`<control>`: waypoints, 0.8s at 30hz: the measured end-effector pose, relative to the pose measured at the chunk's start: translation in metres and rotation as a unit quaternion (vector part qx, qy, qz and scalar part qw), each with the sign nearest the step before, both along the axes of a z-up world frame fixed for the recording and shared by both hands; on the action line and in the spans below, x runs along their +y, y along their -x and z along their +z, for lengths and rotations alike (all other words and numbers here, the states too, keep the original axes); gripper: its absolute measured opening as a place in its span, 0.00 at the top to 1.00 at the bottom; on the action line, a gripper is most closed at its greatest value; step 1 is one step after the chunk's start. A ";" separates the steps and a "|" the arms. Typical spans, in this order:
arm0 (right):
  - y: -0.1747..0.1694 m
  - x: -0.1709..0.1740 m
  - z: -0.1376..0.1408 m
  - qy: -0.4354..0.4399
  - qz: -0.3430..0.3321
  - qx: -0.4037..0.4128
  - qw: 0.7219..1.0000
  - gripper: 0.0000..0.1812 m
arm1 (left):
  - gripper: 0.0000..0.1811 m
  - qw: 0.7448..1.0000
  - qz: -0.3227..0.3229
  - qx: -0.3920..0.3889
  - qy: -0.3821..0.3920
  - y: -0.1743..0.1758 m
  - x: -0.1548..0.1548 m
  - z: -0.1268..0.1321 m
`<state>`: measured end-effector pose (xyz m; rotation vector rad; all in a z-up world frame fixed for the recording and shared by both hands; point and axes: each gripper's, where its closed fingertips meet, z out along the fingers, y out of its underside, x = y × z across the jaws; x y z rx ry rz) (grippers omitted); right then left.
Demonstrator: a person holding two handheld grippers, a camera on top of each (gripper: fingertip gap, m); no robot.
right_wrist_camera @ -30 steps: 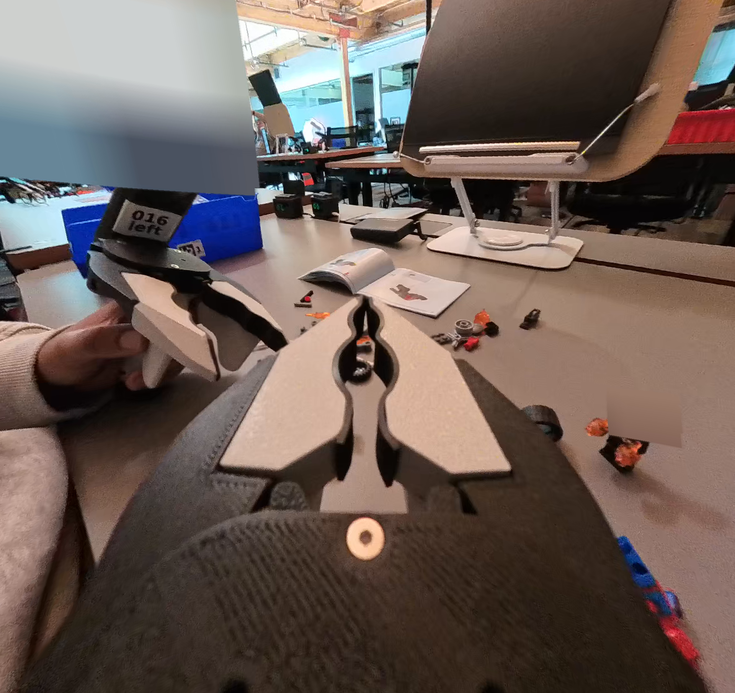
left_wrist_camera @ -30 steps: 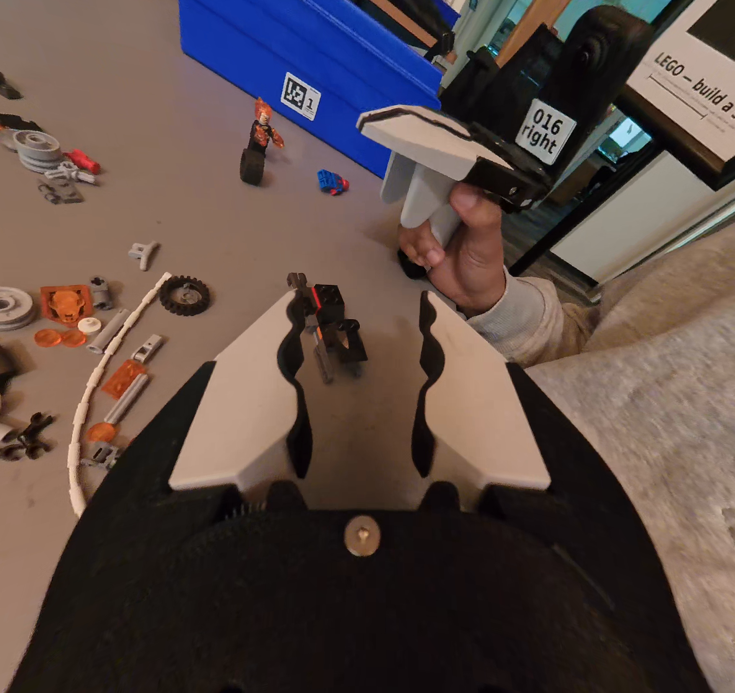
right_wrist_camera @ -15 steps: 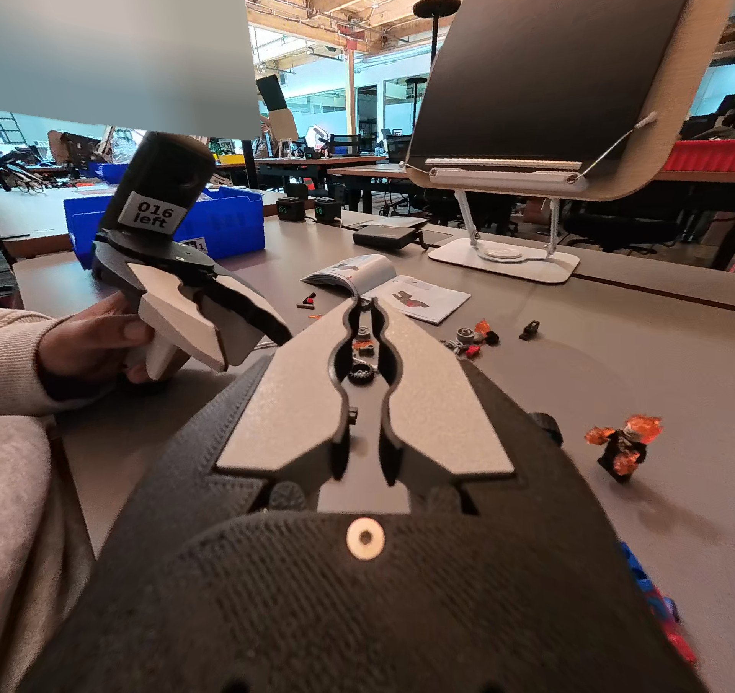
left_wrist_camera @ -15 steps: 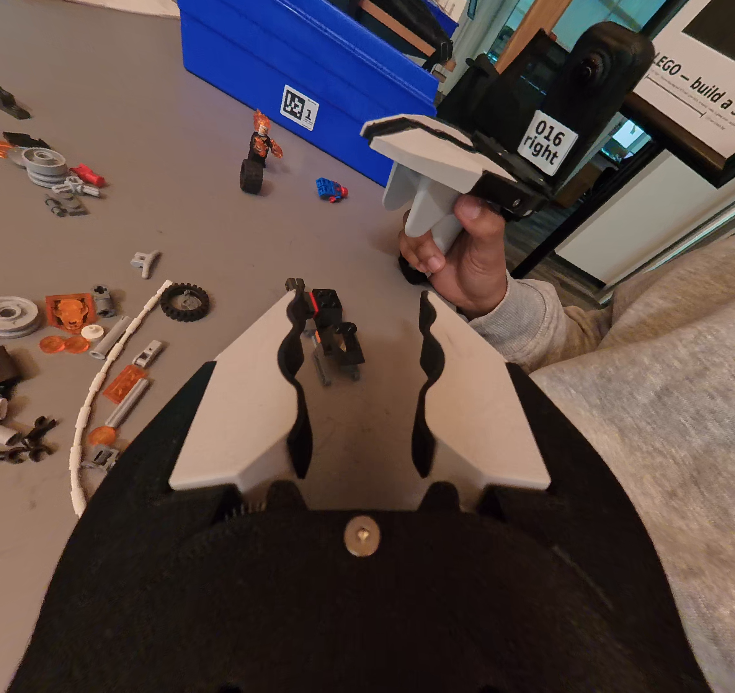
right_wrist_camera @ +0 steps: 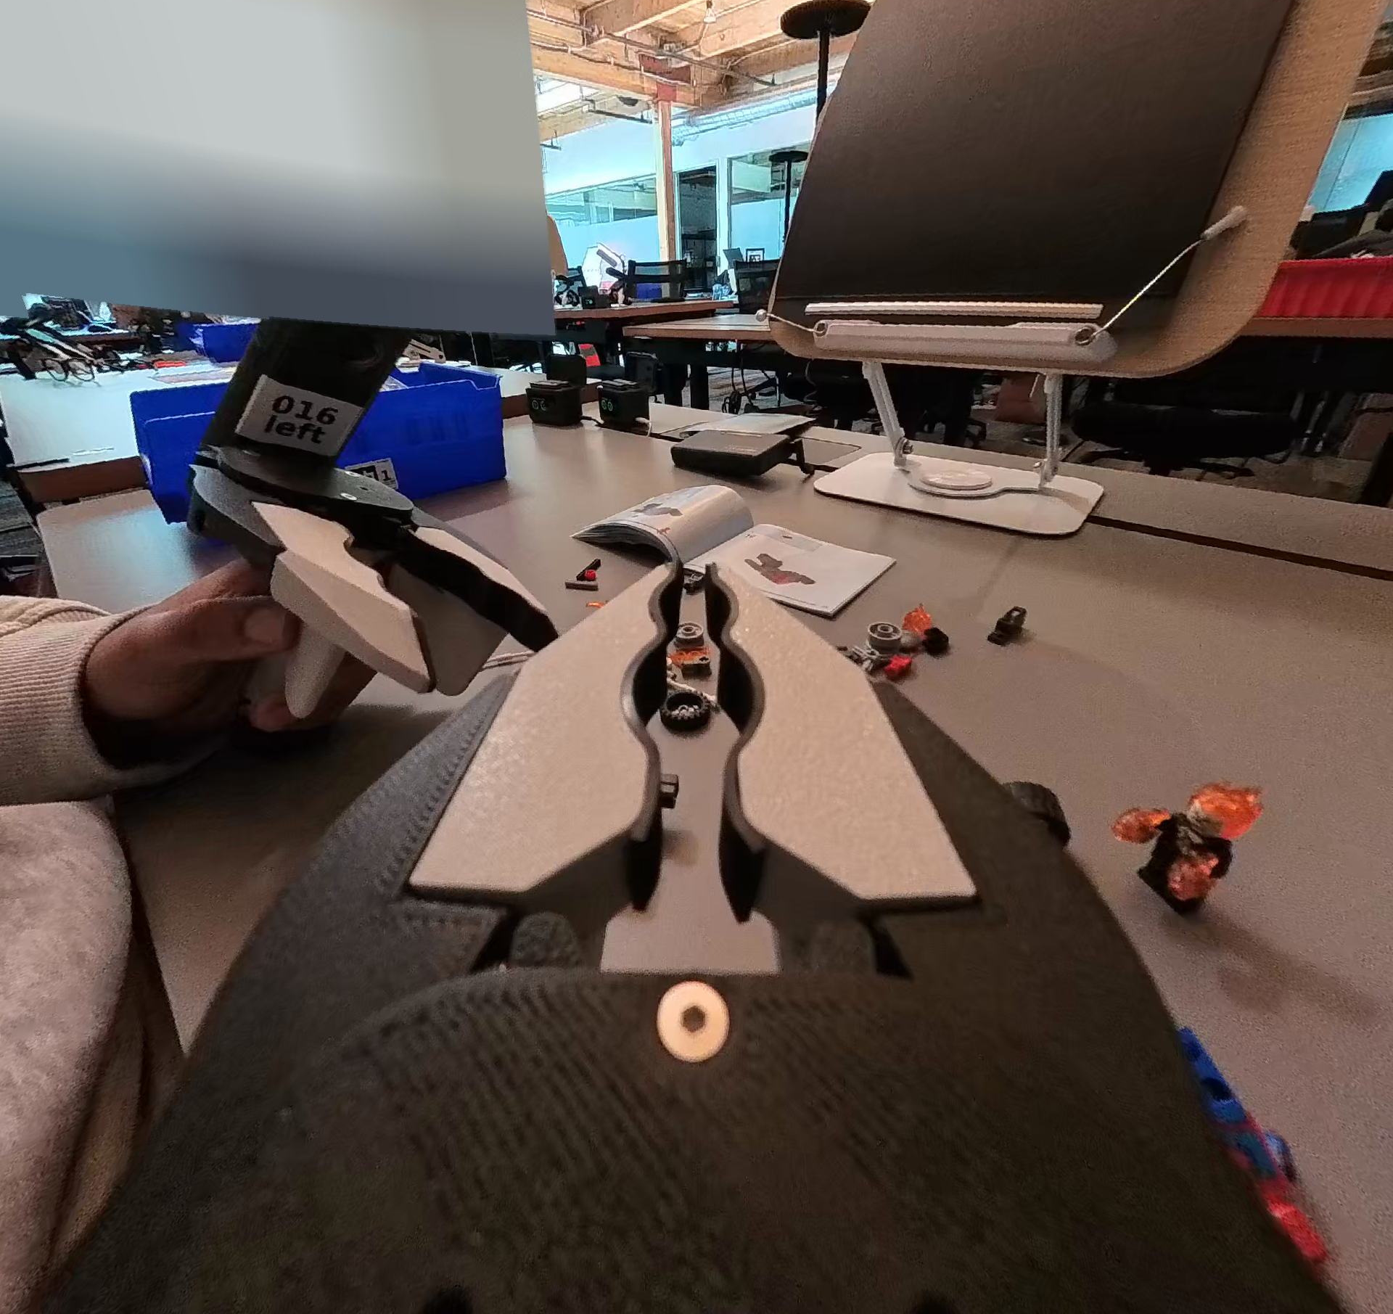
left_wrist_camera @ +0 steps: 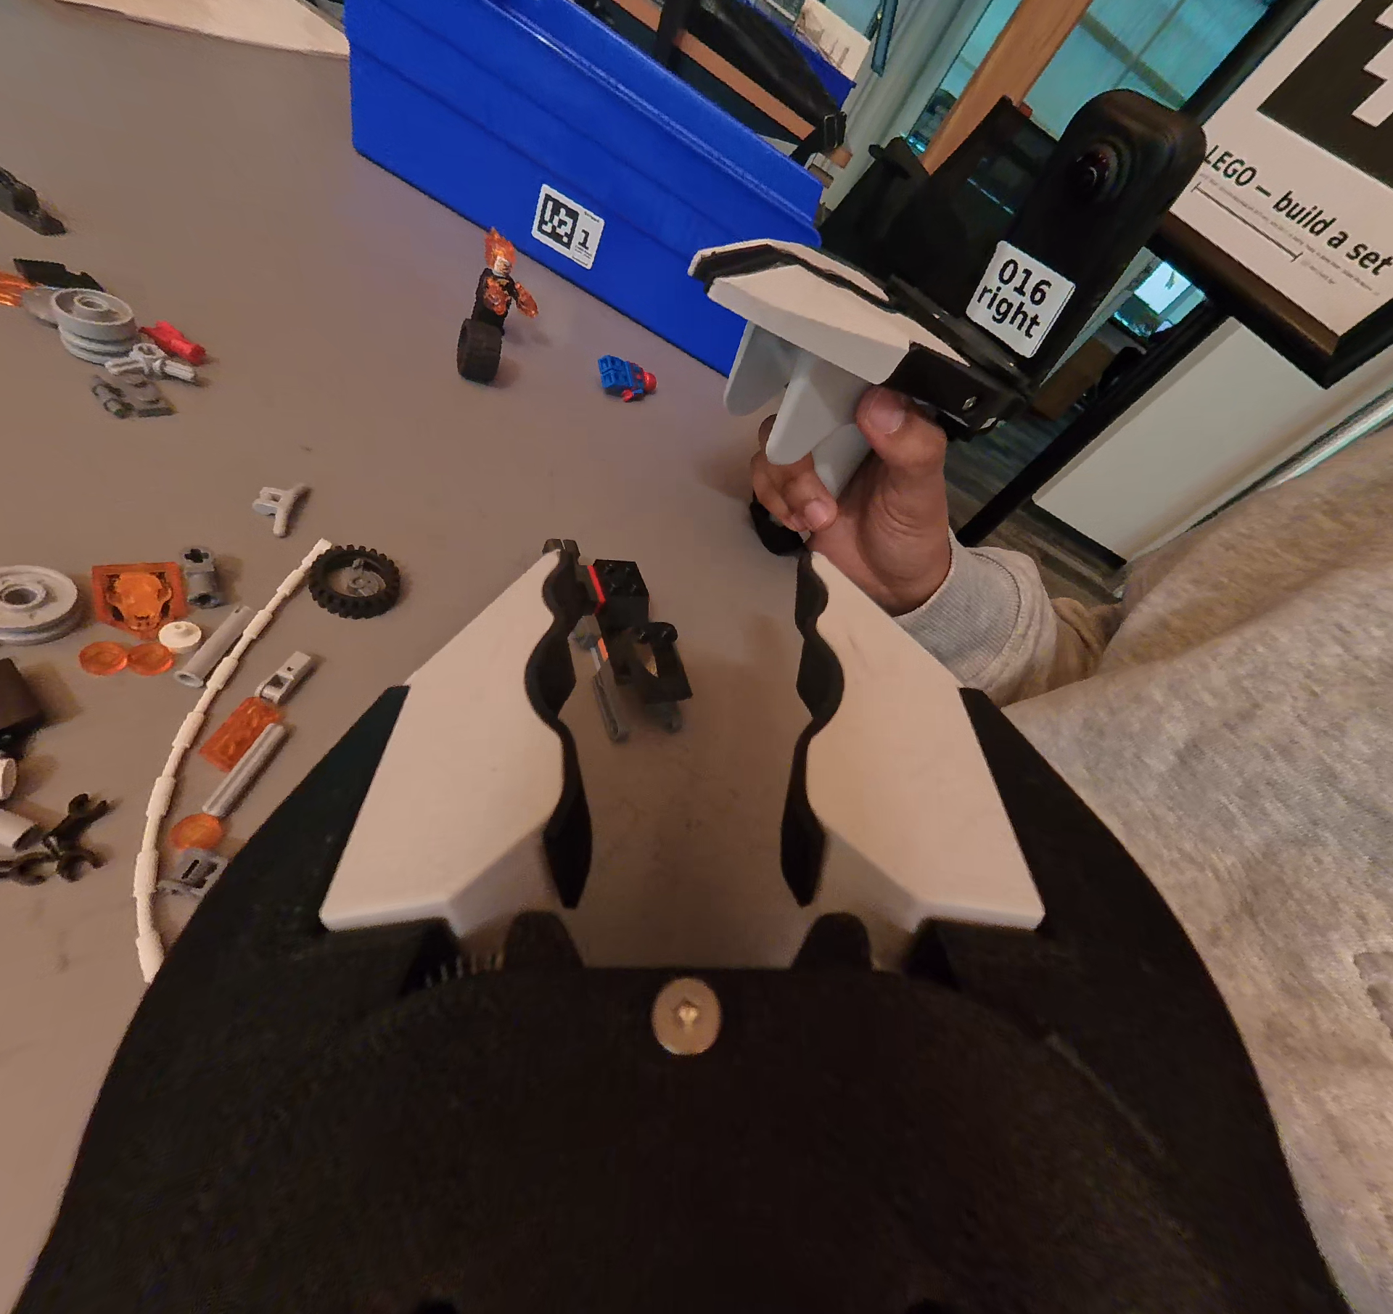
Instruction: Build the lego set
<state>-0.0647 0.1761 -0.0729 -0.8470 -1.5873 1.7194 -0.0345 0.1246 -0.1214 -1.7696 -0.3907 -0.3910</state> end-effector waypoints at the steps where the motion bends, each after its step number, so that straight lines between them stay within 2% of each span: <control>1: 0.000 0.000 0.000 0.000 0.001 0.000 1.000 0.98 | 0.68 1.000 0.001 0.000 -0.001 0.000 0.000 0.000; 24: -0.001 0.004 0.004 0.026 0.006 0.004 1.000 0.98 | 0.68 1.000 0.002 0.002 0.003 0.001 0.001 -0.001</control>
